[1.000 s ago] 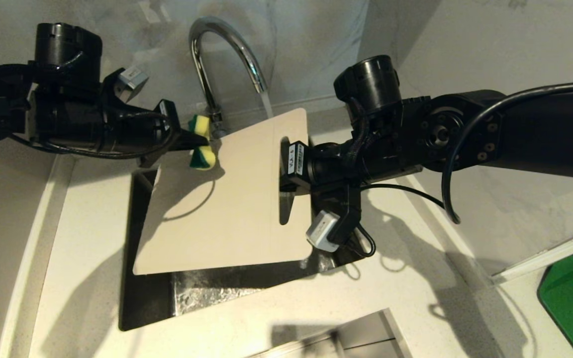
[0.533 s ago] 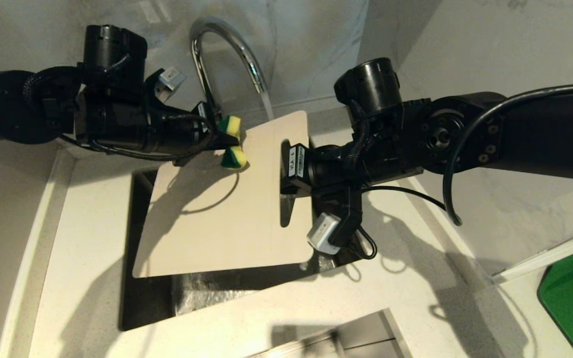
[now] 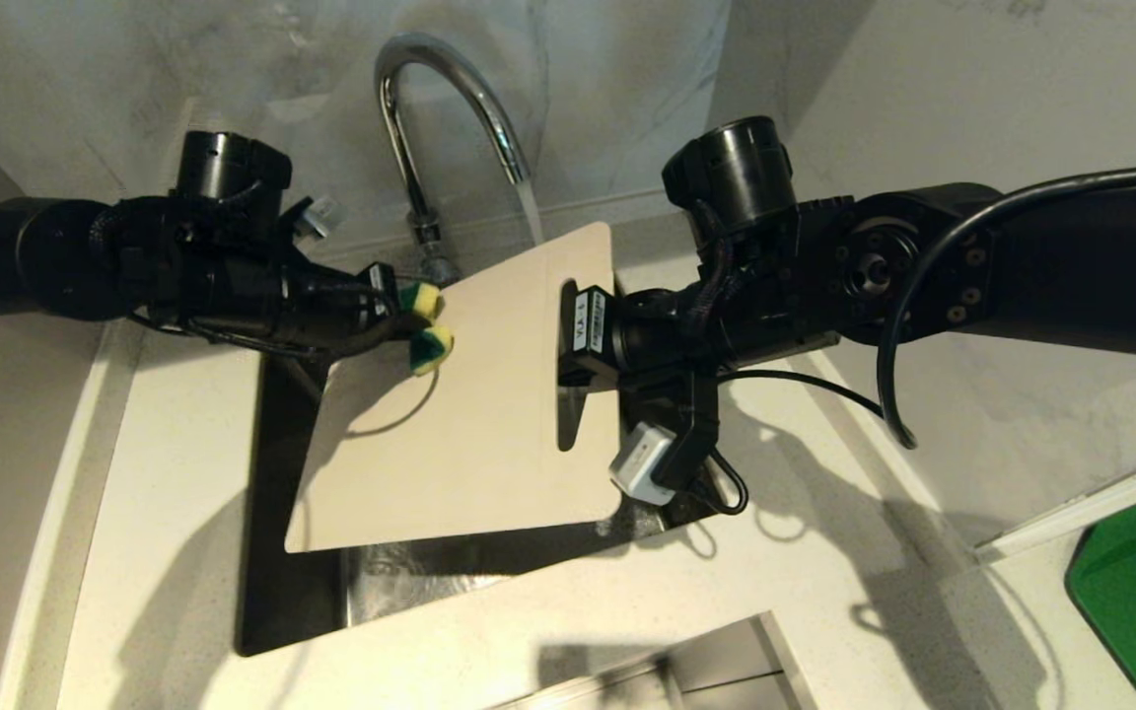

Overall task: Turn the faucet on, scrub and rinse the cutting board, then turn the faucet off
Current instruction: Scrub the cutting board underwater

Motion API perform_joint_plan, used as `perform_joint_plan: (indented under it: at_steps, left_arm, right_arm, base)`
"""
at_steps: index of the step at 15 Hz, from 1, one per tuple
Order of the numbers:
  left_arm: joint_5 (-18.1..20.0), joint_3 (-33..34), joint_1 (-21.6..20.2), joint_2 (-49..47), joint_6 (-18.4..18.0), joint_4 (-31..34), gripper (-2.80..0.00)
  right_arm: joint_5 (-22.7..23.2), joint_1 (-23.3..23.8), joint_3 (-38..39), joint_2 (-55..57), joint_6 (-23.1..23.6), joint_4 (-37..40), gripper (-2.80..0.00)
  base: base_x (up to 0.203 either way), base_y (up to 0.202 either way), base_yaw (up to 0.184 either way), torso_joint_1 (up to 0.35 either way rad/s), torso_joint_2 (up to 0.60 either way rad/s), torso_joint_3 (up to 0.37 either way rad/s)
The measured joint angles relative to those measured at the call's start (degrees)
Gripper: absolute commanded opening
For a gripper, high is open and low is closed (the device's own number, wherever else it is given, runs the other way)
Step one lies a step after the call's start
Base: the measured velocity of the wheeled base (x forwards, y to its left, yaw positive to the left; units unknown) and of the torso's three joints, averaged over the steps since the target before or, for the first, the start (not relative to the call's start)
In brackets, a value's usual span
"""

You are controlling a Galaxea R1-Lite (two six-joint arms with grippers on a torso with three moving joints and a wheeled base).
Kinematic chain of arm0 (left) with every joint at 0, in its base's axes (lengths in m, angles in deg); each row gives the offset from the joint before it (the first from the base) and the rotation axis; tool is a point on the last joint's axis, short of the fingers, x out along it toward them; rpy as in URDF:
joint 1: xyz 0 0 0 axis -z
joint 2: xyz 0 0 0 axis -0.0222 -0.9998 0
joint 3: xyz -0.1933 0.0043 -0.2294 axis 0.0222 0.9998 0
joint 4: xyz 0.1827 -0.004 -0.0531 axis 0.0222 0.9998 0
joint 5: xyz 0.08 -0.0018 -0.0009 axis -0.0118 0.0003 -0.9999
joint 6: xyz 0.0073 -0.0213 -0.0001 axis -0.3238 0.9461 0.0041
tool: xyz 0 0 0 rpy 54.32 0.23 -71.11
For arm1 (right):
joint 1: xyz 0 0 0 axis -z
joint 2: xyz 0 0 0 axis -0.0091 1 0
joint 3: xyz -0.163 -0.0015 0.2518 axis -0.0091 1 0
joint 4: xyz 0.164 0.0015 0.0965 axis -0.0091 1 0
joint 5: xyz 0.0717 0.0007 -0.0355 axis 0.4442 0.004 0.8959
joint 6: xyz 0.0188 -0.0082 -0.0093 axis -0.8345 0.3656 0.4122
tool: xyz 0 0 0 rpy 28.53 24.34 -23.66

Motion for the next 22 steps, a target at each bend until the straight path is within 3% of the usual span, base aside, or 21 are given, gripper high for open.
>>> perform_joint_plan:
  at_steps: [2, 7, 13, 17, 22]
  left_arm:
    - [0.7, 2.0, -3.0, -0.7, -1.0, -0.6, -2.80]
    - [2.1, 10.2, -11.3, -3.4, -4.6, -11.0, -2.80]
    - [5.9, 11.9, -18.4, -5.7, -5.4, -11.4, -2.80]
    - [5.9, 12.1, -15.3, -1.8, -4.1, -10.9, -2.80]
    - [5.4, 12.5, -0.9, 7.8, 0.3, -5.8, -2.80]
  right_arm:
    - [0.0, 0.0, 0.0, -0.1, 0.0, 0.0, -2.80]
    - [0.0, 0.0, -0.1, -0.4, -0.8, 0.0, -2.80]
    - [0.1, 0.1, 0.4, -0.7, -0.8, -0.2, -2.80]
    - [0.2, 0.1, 0.6, -0.7, -0.8, -0.1, -2.80]
    - [0.1, 0.1, 0.6, -0.8, -0.9, -0.1, -2.80]
  base:
    - [0.000, 0.000, 0.000, 0.000, 0.00, 0.000]
    - [0.000, 0.000, 0.000, 0.000, 0.00, 0.000]
    - [0.000, 0.000, 0.000, 0.000, 0.00, 0.000]
    - [0.000, 0.000, 0.000, 0.000, 0.00, 0.000]
    - [0.000, 0.000, 0.000, 0.000, 0.00, 0.000]
